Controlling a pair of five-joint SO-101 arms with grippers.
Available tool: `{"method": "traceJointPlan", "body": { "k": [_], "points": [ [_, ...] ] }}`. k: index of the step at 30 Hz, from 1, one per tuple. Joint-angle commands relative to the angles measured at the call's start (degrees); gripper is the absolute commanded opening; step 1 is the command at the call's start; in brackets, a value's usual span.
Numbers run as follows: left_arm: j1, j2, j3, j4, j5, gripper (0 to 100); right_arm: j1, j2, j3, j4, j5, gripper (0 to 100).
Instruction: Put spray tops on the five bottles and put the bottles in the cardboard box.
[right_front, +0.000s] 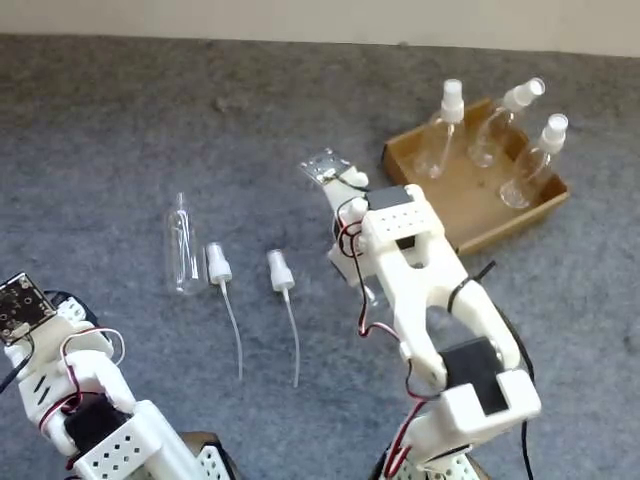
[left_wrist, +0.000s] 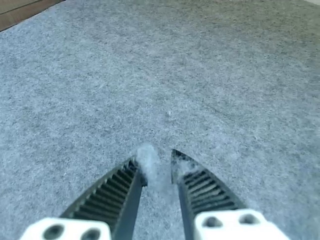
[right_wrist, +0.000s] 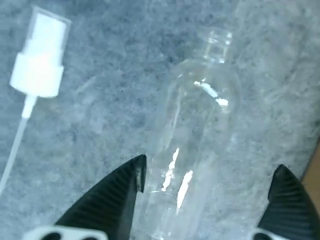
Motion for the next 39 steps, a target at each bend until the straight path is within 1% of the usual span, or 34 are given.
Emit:
{"method": "traceJointPlan", "body": {
  "k": [1,5,11,19,20,23,24,29,33,39],
  "points": [
    [0.9,-0.4,0.0,-1.6,-0.7,5,-1.5,3.3,-6.1,-1.6,0.6,34.2],
    [0.9,-0.4,0.0,-1.6,-0.7,5,-1.3,8.5,-10.7,-1.7,-2.6,34.2],
    [0.9,-0.4,0.0,-1.6,-0.7,5,-1.2,12.8,-13.7,-1.7,-2.8,34.2],
    [0.9,-0.4,0.0,-1.7,-0.7,5,-1.5,6.6,-13.8,-1.4,-3.1,34.2],
    [0.9,-0.4,0.0,-1.7,-0.7,5,-1.5,5.6,-13.8,-1.5,-3.7,34.2],
    [0.9,-0.4,0.0,-1.7,-0.7,5,-1.5,3.1,-13.8,-1.7,-9.7,34.2],
    [0.9,-0.4,0.0,-1.7,-0.7,5,-1.5,2.7,-13.8,-1.8,-10.6,34.2],
    [0.9,-0.4,0.0,-1.7,-0.7,5,-1.4,3.1,-13.7,-5.2,-10.9,34.2],
    [0.9,-0.4,0.0,-1.7,-0.7,5,-1.4,6.7,-14.0,-5.8,-10.9,34.2],
    [0.9,-0.4,0.0,-1.7,-0.7,5,-1.1,13.8,-21.4,-5.4,-11.1,34.2]
  ]
}}
